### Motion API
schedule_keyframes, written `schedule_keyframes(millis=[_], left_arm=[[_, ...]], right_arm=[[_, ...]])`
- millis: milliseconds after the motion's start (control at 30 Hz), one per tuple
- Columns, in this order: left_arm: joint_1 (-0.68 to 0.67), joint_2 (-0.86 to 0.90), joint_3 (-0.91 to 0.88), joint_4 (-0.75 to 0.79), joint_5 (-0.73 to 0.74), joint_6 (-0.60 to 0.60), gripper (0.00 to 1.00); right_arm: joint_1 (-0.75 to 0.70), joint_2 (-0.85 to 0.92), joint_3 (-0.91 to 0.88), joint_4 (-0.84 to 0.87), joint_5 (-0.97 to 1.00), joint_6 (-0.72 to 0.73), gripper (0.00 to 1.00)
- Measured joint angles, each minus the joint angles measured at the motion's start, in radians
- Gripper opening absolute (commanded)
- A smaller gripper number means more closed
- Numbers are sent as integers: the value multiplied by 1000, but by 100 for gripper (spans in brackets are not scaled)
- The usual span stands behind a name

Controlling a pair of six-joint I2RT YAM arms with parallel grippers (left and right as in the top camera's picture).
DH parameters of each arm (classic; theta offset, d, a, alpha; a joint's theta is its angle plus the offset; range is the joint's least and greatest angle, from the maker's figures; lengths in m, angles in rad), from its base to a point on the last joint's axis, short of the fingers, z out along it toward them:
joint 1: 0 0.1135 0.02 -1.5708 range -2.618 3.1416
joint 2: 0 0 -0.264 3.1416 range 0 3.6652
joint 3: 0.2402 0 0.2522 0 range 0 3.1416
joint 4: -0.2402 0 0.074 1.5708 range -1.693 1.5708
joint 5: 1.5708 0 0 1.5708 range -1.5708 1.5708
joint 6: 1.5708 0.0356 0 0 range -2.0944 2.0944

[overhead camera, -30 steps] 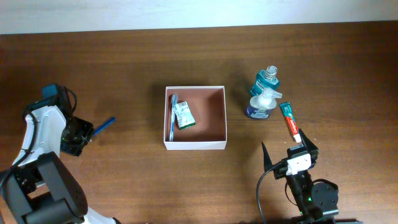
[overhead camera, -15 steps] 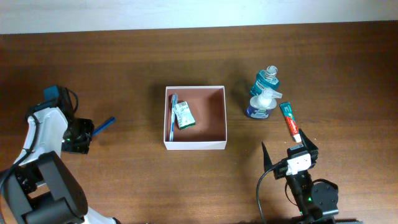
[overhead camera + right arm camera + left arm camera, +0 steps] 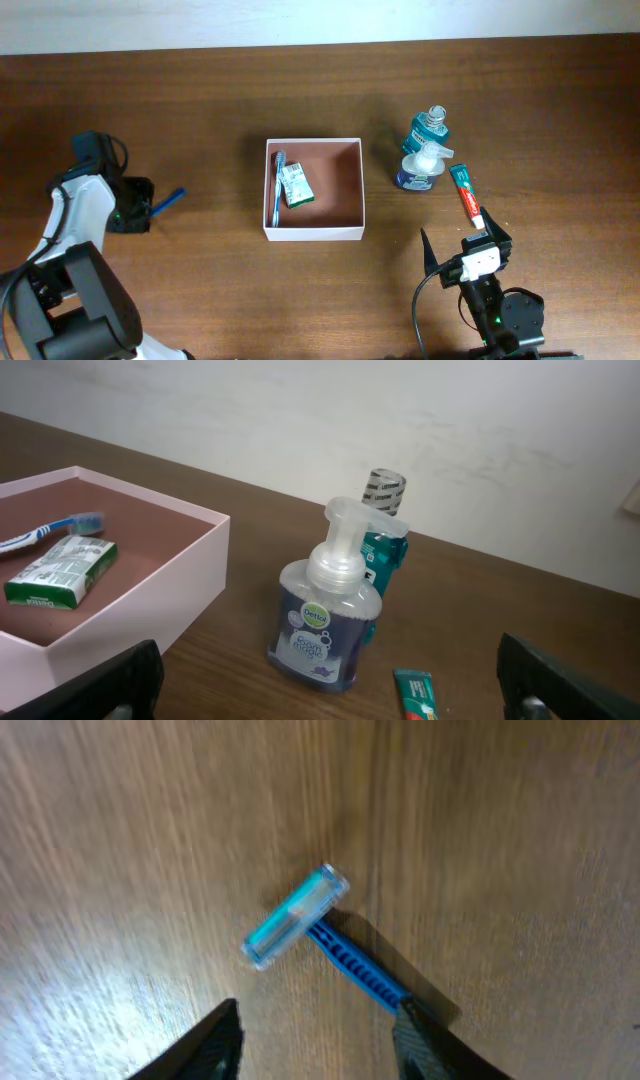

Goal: Pack container
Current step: 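Move left gripper left over the blue razor, then lower left gripper and align it with the razor handle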

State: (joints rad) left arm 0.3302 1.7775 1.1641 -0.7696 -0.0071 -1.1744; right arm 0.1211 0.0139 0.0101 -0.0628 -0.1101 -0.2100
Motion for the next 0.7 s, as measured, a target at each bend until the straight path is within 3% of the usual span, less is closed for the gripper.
schedule_keyframes(millis=[300,700], left_arm=[[-105,0,0,32,-39,-89,53],[-111,1,0,34,-71,-172,54]], right_arm=[[0,0,0,0,0,0,98],[0,0,0,0,0,0,98]])
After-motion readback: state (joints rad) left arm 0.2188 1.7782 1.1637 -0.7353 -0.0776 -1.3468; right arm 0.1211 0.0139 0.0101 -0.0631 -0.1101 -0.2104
